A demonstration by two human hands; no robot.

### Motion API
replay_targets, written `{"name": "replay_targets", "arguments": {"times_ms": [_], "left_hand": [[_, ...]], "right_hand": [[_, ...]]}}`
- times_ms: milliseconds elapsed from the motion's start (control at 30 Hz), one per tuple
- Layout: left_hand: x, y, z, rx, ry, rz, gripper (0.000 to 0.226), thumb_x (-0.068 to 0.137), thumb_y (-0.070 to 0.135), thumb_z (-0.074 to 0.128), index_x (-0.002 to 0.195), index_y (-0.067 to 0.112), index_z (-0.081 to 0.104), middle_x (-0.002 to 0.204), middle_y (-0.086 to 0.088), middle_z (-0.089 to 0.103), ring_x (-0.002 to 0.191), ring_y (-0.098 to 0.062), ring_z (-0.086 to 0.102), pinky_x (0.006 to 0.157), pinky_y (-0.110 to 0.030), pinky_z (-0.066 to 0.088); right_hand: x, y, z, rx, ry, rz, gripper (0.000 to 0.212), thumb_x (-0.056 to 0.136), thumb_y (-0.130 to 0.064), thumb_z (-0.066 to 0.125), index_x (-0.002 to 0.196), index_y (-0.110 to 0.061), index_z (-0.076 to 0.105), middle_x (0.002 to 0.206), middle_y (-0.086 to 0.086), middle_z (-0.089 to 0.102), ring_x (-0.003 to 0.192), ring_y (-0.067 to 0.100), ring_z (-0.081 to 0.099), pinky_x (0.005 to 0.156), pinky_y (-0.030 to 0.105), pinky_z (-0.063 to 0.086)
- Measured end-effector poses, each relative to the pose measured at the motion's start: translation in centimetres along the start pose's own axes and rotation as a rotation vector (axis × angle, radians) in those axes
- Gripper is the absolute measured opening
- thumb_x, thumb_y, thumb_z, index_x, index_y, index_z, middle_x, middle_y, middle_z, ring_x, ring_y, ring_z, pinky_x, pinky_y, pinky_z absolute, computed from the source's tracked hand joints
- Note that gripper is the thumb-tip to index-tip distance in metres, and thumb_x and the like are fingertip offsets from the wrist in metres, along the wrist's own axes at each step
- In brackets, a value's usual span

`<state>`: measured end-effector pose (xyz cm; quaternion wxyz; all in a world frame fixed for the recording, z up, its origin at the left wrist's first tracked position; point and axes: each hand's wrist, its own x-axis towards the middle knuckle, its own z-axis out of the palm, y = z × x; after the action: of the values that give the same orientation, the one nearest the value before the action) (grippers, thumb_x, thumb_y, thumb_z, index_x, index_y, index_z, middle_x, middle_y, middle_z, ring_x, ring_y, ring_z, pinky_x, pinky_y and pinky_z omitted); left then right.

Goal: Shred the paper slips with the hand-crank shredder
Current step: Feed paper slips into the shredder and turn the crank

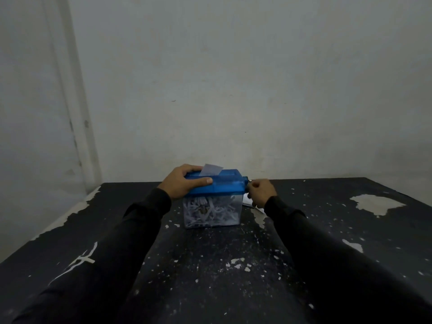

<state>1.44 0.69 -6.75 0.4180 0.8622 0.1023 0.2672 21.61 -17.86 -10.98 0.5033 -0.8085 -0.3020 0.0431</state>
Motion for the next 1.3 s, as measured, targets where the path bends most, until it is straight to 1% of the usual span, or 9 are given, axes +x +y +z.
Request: {"name": "replay_targets", "arguments": {"times_ms": [133,233,400,567,767,900,1033,1167,1300], "left_hand": [[0.0,0.1,0.1,0.002,-0.006,-0.007,0.050,0.076,0.052,0.083,0.118,0.029,0.068,0.118,0.011,0.063,0.100,-0.001,0.062,0.079,-0.015,0.048],[0.2,0.0,0.0,0.026,-0.001,-0.032,0.042,0.084,0.040,0.080,0.120,0.027,0.064,0.115,0.014,0.060,0.099,0.002,0.058,0.076,-0.009,0.045],[0.4,-0.3,-0.3,0.042,0.009,-0.041,0.081,0.066,0.065,0.085,0.130,0.020,0.066,0.126,0.005,0.061,0.110,-0.008,0.060,0.093,-0.025,0.049],[0.3,-0.2,-0.5,0.041,0.001,-0.019,0.095,0.054,0.075,0.075,0.132,0.022,0.066,0.125,0.009,0.060,0.109,-0.003,0.058,0.086,-0.017,0.045],[0.3,-0.5,-0.4,0.004,-0.005,-0.027,0.084,0.065,0.068,0.085,0.132,0.020,0.066,0.127,0.006,0.060,0.112,-0.009,0.060,0.091,-0.023,0.050],[0.2,-0.6,-0.3,-0.024,-0.018,-0.031,0.087,0.062,0.070,0.082,0.133,0.023,0.065,0.129,0.007,0.061,0.111,-0.009,0.061,0.091,-0.024,0.050],[-0.1,-0.5,0.0,-0.093,0.008,-0.028,0.073,0.073,0.053,0.079,0.136,0.021,0.063,0.133,0.003,0.061,0.112,-0.007,0.061,0.094,-0.025,0.052],[-0.9,-1.2,1.0,-0.218,0.124,-0.002,0.063,0.073,0.050,0.084,0.128,0.025,0.065,0.127,0.004,0.063,0.109,-0.009,0.065,0.089,-0.022,0.056],[-0.8,-2.4,1.5,-0.285,0.240,0.004,0.070,0.059,0.060,0.088,0.116,0.022,0.072,0.120,0.001,0.069,0.102,-0.010,0.070,0.082,-0.023,0.057]], "right_hand": [[-3.7,2.0,0.1,-0.009,0.041,-0.078,0.041,0.105,-0.027,0.050,0.066,-0.014,0.059,0.063,-0.003,0.057,0.056,0.011,0.047,0.056,0.020,0.042],[-5.8,1.6,0.1,0.125,0.158,-0.175,0.047,0.106,-0.027,0.047,0.060,-0.017,0.048,0.057,-0.003,0.044,0.056,0.012,0.039,0.057,0.029,0.035],[-5.4,-1.2,-1.6,0.197,0.150,-0.282,0.030,0.102,-0.007,0.044,0.075,-0.006,0.058,0.064,-0.001,0.048,0.056,0.000,0.046,0.055,0.014,0.036],[-1.4,-4.5,-3.4,0.168,0.083,-0.352,0.048,0.105,-0.036,0.046,0.083,0.002,0.064,0.070,0.002,0.055,0.064,0.011,0.048,0.060,0.029,0.041],[2.7,-4.8,-2.7,0.169,0.145,-0.249,0.023,0.094,-0.039,0.068,0.084,-0.022,0.057,0.074,0.012,0.066,0.058,0.021,0.055,0.056,0.031,0.048],[2.5,-1.9,-0.9,0.000,0.086,-0.112,0.031,0.096,-0.034,0.066,0.073,-0.013,0.063,0.072,0.006,0.066,0.066,0.024,0.061,0.066,0.037,0.056],[0.1,1.9,-0.2,-0.057,-0.033,-0.049,0.041,0.094,-0.015,0.059,0.054,-0.014,0.052,0.049,-0.003,0.048,0.049,0.014,0.042,0.053,0.029,0.042],[-1.5,3.1,-0.9,-0.025,-0.119,-0.104,0.049,0.098,-0.022,0.060,0.050,-0.019,0.049,0.044,-0.010,0.043,0.042,0.007,0.036,0.051,0.023,0.036],[-1.5,3.6,-1.4,-0.030,0.096,-0.185,0.049,0.101,-0.039,0.058,0.063,-0.010,0.062,0.052,-0.007,0.056,0.050,0.005,0.048,0.052,0.023,0.041]]}}
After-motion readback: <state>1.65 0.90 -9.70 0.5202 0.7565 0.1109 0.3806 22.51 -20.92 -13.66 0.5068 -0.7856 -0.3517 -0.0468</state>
